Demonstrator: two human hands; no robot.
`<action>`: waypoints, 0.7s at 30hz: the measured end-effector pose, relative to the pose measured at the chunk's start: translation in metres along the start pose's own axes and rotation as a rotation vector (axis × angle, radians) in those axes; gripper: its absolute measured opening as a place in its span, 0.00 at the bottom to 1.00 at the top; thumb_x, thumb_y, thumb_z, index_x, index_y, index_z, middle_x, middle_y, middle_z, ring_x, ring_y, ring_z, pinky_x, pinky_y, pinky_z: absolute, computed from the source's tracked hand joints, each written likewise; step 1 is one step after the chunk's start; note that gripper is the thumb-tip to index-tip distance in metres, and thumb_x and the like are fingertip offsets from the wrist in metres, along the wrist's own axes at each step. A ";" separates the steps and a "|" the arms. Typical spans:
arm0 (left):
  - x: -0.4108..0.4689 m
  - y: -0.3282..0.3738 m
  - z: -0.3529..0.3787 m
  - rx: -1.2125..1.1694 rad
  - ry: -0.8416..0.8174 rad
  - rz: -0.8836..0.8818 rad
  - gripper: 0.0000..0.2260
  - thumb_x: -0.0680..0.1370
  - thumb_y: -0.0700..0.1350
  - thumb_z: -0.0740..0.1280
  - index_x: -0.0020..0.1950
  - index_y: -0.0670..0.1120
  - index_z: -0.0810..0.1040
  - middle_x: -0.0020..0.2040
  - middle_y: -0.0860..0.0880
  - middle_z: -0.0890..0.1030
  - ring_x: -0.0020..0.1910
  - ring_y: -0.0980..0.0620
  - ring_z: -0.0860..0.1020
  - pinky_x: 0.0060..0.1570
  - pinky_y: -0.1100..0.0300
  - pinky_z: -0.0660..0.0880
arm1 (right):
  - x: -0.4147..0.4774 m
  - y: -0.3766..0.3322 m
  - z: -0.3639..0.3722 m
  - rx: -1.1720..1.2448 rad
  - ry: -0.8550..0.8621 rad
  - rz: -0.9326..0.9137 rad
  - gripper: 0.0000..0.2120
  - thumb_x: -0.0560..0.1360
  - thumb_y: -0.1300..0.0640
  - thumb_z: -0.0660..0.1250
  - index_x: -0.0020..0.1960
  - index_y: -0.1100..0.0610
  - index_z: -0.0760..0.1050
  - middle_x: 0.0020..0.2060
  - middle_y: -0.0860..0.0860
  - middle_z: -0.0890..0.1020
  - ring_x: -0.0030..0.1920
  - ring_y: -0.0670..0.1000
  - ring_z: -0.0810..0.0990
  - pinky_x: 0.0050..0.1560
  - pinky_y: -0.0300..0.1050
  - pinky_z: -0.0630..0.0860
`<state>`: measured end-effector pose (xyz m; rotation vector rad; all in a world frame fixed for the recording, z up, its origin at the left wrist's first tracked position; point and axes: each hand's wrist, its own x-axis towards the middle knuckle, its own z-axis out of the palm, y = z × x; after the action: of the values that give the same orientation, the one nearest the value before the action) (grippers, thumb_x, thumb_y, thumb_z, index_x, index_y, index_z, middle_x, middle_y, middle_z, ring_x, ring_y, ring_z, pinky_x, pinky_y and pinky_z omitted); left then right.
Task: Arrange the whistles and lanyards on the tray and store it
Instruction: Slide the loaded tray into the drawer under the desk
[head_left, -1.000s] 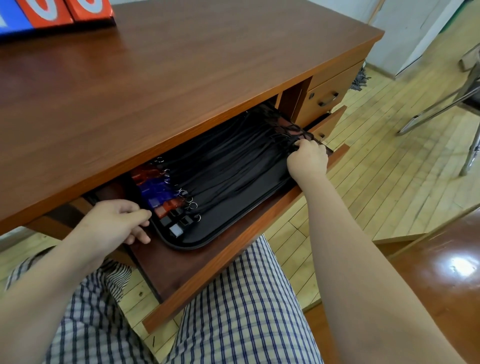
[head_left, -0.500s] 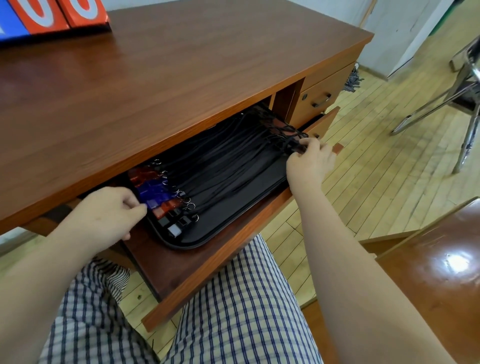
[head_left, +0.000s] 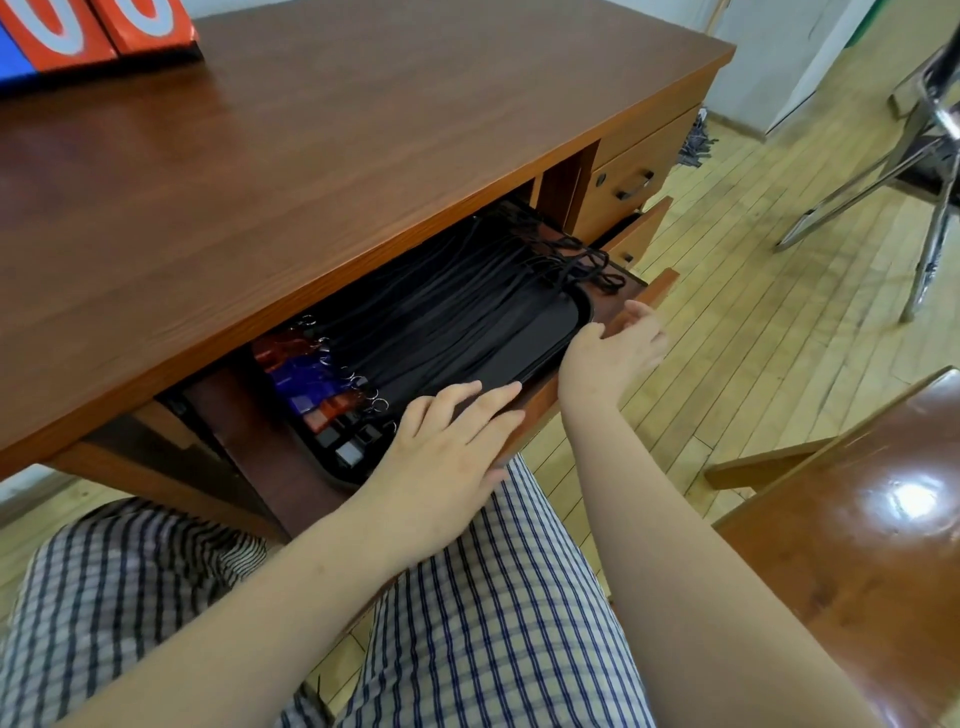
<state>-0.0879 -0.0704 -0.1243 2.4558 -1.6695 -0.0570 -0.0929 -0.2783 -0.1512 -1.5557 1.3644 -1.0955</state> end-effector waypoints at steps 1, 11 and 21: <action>0.000 -0.001 0.003 0.019 -0.004 0.003 0.25 0.79 0.50 0.62 0.76 0.50 0.66 0.78 0.53 0.63 0.75 0.48 0.64 0.68 0.47 0.66 | 0.000 -0.001 0.003 0.003 -0.001 -0.002 0.17 0.75 0.67 0.61 0.62 0.55 0.69 0.63 0.53 0.68 0.64 0.53 0.65 0.59 0.42 0.66; 0.005 -0.025 0.001 0.086 -0.061 -0.068 0.35 0.73 0.37 0.53 0.81 0.47 0.53 0.81 0.51 0.54 0.78 0.48 0.57 0.73 0.50 0.60 | -0.008 -0.011 0.043 0.007 -0.154 -0.131 0.13 0.78 0.66 0.61 0.62 0.56 0.70 0.69 0.53 0.64 0.71 0.52 0.63 0.69 0.47 0.67; 0.015 -0.067 -0.005 0.111 -0.058 -0.050 0.35 0.73 0.36 0.48 0.82 0.47 0.49 0.82 0.51 0.51 0.80 0.52 0.49 0.77 0.55 0.43 | -0.018 -0.029 0.079 -0.043 -0.250 -0.199 0.17 0.79 0.69 0.56 0.65 0.59 0.70 0.78 0.53 0.56 0.78 0.50 0.54 0.76 0.48 0.60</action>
<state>-0.0204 -0.0594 -0.1296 2.6010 -1.6772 -0.0429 -0.0097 -0.2557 -0.1517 -1.8231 1.0901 -0.9544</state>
